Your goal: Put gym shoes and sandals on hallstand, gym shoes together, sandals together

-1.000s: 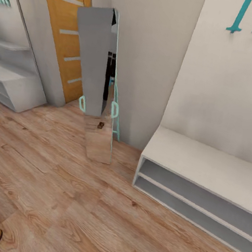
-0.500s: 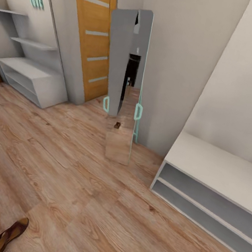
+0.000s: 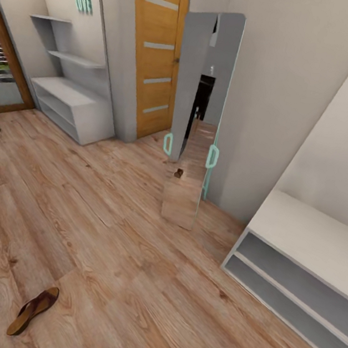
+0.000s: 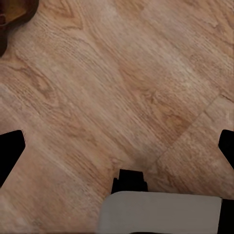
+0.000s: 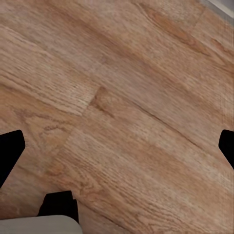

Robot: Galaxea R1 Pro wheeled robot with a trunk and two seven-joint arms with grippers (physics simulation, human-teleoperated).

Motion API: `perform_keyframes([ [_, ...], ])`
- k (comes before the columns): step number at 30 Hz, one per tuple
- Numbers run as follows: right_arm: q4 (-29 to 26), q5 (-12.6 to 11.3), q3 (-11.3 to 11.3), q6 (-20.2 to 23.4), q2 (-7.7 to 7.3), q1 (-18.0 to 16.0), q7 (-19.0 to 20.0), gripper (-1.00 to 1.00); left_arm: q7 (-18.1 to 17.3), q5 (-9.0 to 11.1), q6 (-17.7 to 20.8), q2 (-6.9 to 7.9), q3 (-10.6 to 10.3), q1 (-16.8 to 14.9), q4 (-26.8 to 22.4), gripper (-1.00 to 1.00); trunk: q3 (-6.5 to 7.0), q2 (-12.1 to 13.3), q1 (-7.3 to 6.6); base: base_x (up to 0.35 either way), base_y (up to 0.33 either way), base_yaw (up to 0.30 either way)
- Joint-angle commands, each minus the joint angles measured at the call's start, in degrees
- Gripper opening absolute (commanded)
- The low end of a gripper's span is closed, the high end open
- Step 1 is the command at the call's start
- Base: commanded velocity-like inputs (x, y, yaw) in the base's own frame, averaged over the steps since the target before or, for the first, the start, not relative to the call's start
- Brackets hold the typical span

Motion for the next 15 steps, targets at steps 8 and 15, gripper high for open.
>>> perform_keyframes([
  [8, 0.0, 0.0, -0.1, -0.2, 0.01, 0.0, 0.0, 1.0, 0.0, 0.6, -0.2, 0.02, -0.1, 0.0, 0.0, 1.0, -0.47, 0.0, -0.01, 0.0, 0.0, 0.231],
  [15, 0.0, 0.0, -0.1, -0.1, 0.01, 0.0, 0.0, 1.0, 0.0, 0.7, -0.2, 0.08, 0.0, 0.0, 0.0, 1.0, -1.92, -2.4, 1.31, 0.0, 0.0, 0.231],
])
